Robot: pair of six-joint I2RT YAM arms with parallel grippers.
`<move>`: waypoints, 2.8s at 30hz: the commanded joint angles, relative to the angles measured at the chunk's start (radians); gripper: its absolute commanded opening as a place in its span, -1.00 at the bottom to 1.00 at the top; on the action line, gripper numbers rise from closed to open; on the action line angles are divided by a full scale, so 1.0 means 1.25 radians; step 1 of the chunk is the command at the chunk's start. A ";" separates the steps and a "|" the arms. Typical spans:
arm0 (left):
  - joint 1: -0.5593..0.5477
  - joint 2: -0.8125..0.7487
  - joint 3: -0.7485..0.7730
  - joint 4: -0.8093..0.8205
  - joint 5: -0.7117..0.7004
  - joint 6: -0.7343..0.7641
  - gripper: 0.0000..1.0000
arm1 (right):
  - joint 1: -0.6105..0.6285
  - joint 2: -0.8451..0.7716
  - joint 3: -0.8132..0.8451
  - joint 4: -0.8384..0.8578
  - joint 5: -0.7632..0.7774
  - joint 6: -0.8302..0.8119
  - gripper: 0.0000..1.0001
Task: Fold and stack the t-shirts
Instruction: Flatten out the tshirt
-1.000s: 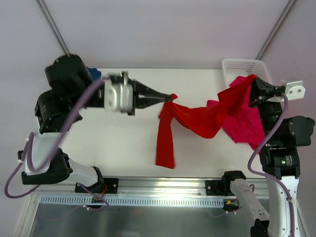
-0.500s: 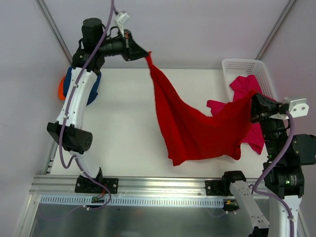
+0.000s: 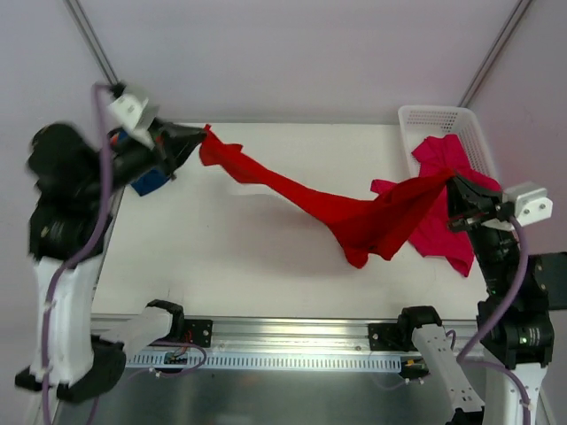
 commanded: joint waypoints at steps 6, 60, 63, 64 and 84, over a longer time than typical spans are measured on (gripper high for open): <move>-0.053 -0.289 -0.008 0.035 0.091 0.037 -1.00 | 0.001 -0.103 0.151 0.088 -0.228 -0.001 -0.99; 0.114 0.666 -0.271 0.670 -0.493 0.092 -1.00 | 0.013 1.127 0.160 0.553 0.013 0.062 -0.99; 0.116 0.702 -0.232 0.697 -0.506 0.076 -1.00 | 0.023 1.180 0.235 0.558 0.031 0.049 -0.99; 0.116 0.712 -0.212 0.702 -0.517 0.074 -1.00 | 0.027 1.196 0.259 0.558 0.032 0.045 -0.99; 0.127 0.667 -0.048 0.659 -0.686 0.075 0.98 | 0.215 1.235 0.425 0.603 0.530 -0.242 0.99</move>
